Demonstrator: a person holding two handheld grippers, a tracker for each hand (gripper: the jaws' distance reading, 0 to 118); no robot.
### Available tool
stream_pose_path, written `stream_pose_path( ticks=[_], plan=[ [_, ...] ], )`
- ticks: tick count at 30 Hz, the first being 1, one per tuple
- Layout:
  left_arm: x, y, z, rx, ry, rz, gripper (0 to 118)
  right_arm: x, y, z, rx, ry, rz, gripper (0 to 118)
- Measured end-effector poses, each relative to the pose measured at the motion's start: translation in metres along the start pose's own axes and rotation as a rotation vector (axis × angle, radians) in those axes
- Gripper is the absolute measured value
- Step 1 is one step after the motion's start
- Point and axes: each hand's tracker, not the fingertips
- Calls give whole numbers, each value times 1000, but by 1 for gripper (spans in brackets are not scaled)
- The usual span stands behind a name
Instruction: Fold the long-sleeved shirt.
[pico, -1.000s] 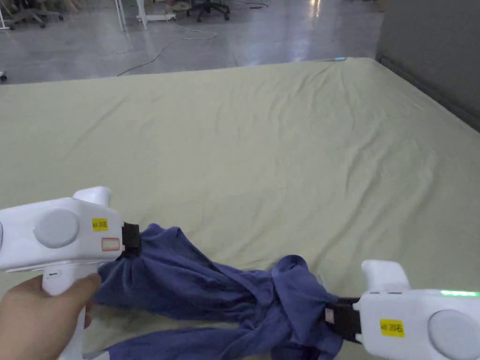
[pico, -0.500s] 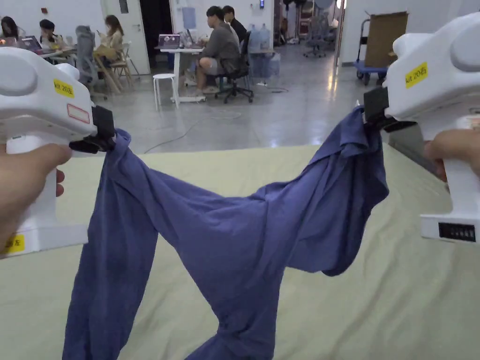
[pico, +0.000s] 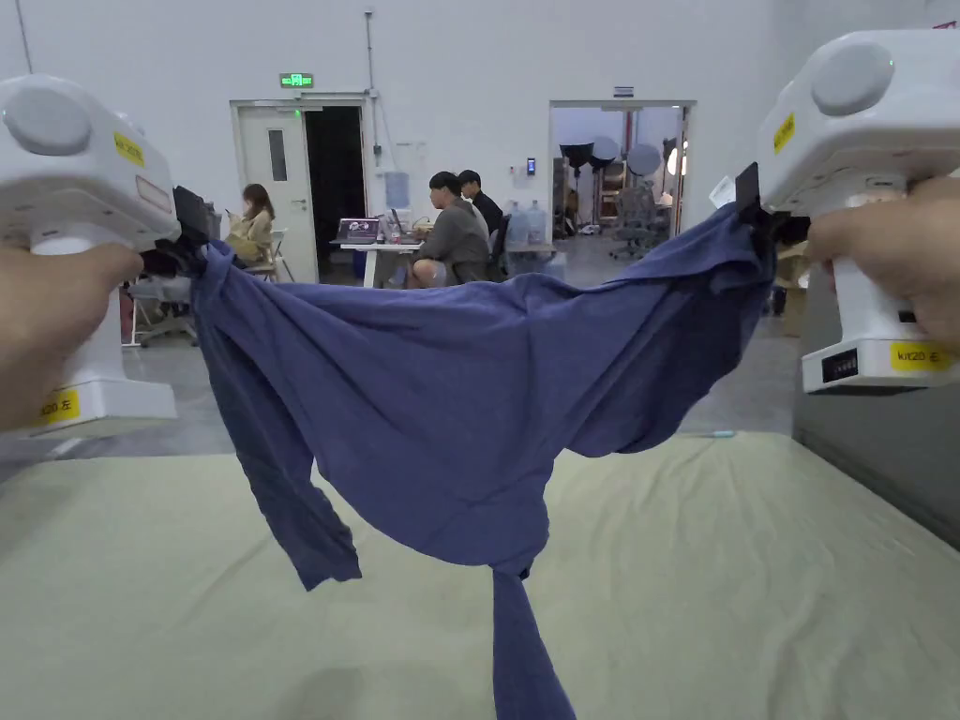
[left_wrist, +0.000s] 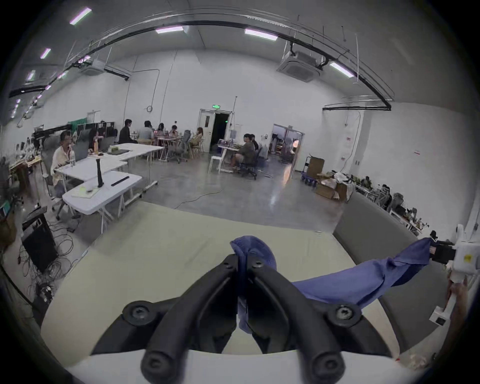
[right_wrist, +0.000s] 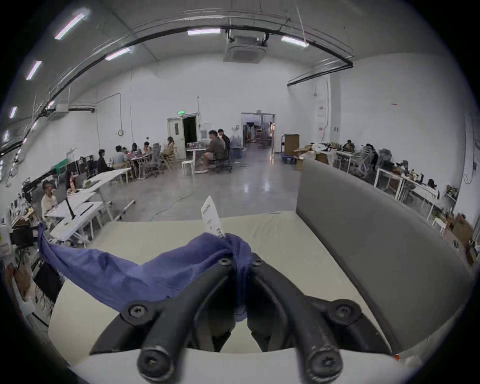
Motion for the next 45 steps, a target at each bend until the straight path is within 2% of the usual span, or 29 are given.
stream_pose_path(
  ticks=[2, 5, 11, 16, 19, 21, 24, 29, 31, 34, 35, 39, 42, 44, 45],
  plan=[
    [-8, -18, -15, -28, -3, 3, 1, 10, -18, -20, -41, -1, -21, 2],
    [-20, -67, -43, -122, -8, -5, 1, 20, -70, -53, -117, 12, 0, 2],
    [-44, -216, -98, -373, -4, -12, 1, 39, -236, -121, -376, 52, 12, 2],
    [-68, -342, -104, -570, -3, 25, 1, 55, -384, -126, -554, 87, 32, 2],
    [-87, -390, -89, -631, 4, 19, 1, 75, -436, -112, -626, 114, 0, 2],
    [-96, -410, -63, -642, -6, 20, 1, 84, -455, -86, -608, 125, 18, 2],
    [-104, -431, -15, -638, -32, 37, 1, 95, -470, -40, -602, 212, 24, 2],
    [-117, -460, 42, -652, -48, 80, 1, 111, -494, 21, -627, 240, 28, 2],
    [-119, -477, 55, -667, -41, 76, 1, 110, -512, 38, -650, 254, 97, 2],
    [-119, -501, 61, -713, -22, 34, 1, 99, -542, 46, -713, 240, 214, 2],
    [-120, -508, 60, -729, -19, 35, 1, 97, -550, 45, -733, 237, 231, 2],
    [-128, -529, 51, -760, 14, 72, 1, 90, -579, 32, -782, 210, 247, 2],
    [-132, -539, 47, -762, 20, 128, 1, 91, -577, 25, -781, 199, 227, 2],
    [-136, -535, 48, -753, 19, 180, 5, 95, -571, 20, -828, 186, 171, 11],
    [-138, -530, 51, -752, 20, 202, 18, 98, -565, 19, -841, 153, 160, 25]
  ],
)
